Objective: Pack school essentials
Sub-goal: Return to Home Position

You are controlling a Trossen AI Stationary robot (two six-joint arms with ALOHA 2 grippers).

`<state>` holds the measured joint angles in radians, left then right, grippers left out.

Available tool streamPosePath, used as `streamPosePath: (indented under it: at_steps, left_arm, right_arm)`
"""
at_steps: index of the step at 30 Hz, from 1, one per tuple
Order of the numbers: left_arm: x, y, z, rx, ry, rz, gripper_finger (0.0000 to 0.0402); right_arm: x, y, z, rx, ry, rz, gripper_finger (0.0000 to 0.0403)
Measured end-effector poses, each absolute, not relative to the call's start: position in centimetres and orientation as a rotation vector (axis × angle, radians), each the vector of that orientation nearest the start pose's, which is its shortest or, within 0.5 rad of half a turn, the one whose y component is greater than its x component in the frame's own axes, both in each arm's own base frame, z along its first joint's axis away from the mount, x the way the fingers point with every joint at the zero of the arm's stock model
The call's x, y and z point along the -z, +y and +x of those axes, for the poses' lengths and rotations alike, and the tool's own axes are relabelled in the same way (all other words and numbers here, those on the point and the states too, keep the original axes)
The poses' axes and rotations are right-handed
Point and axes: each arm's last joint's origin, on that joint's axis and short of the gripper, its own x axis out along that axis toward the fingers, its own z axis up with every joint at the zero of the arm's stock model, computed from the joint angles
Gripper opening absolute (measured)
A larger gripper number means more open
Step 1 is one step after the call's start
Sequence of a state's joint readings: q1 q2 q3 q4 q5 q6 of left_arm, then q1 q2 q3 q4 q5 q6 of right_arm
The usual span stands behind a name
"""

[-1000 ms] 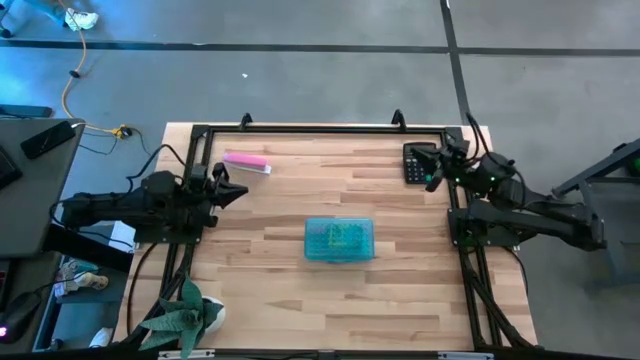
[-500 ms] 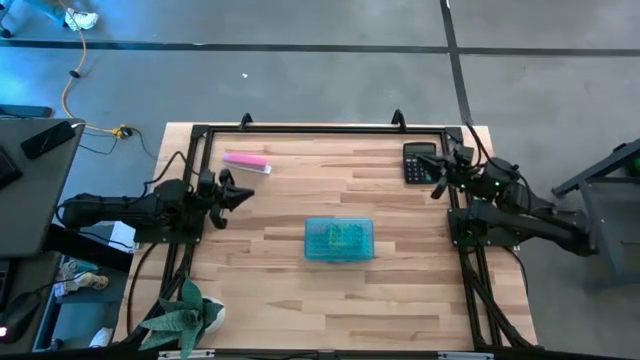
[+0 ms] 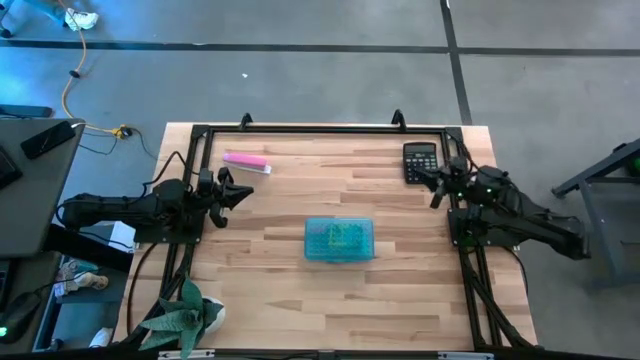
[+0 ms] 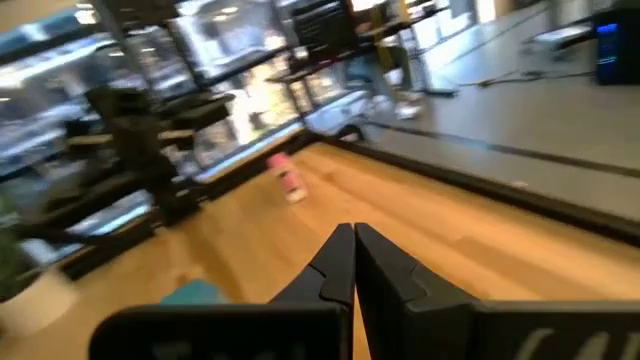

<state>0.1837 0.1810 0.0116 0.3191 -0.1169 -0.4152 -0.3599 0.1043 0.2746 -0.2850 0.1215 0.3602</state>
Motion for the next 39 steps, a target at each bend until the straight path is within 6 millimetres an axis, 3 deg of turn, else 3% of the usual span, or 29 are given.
streamPosePath:
  at_steps: [7,13,39]
  left_arm:
    - [-18.3,2.3,10.5,-0.265,-0.21,-0.406,0.0]
    - [-18.3,2.3,10.5,-0.267,-0.202,-0.407,0.0]
    - [-18.0,2.3,10.5,-0.271,-0.177,-0.408,0.0]
  right_arm:
    - [-18.4,-3.5,9.3,0.37,-0.019,0.383,0.0]
    - [-16.8,-3.4,9.8,0.281,-0.055,0.383,0.0]
    - [-16.0,-3.5,9.7,0.316,0.015,0.424,0.0]
